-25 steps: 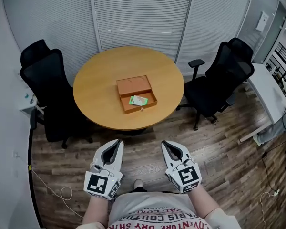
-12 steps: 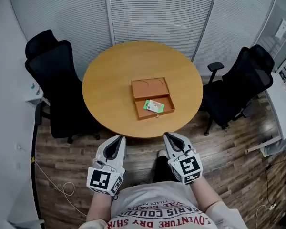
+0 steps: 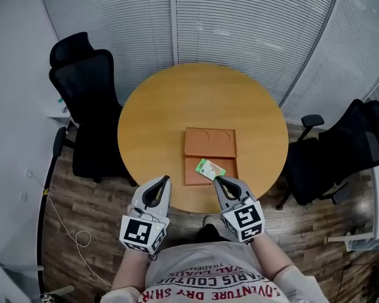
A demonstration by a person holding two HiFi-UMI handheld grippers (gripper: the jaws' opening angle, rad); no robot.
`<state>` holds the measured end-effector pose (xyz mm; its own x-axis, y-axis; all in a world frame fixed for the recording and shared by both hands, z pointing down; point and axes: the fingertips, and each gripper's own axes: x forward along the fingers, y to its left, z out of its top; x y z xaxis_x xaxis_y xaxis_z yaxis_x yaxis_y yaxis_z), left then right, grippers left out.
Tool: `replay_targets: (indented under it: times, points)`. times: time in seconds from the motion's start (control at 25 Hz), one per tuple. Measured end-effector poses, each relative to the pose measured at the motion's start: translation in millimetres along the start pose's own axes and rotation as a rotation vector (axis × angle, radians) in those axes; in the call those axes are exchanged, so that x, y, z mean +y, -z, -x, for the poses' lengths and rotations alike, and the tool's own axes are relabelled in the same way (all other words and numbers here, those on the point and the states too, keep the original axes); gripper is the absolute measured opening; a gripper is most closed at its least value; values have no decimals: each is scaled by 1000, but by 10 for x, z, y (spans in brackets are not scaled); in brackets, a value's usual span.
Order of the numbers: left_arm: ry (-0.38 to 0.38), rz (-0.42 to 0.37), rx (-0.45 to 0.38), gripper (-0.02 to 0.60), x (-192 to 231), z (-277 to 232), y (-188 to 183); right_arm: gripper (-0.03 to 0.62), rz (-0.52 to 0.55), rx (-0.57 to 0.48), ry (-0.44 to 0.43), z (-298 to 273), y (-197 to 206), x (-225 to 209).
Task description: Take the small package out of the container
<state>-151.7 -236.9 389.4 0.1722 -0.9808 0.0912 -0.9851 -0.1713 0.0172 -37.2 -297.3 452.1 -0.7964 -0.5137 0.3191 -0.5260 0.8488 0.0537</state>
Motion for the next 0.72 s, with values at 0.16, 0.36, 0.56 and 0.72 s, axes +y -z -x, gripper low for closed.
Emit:
replay_targets:
  times: [0.16,0.36,0.56,0.72]
  points:
    - [-69,46,15,9,69,-475,39,8,32,100,-119,-385,219,-315]
    - [-123,52,23,11,217,-930,197,71,38,272,-233,-822,615,-586]
    - [-194,86,44,9,365,-1107,409,160,36,457,-367,-1135,1179,-588]
    - [-237,101,51,9,570,-1144,526,205,64,559,-408,-1358,1569,-525]
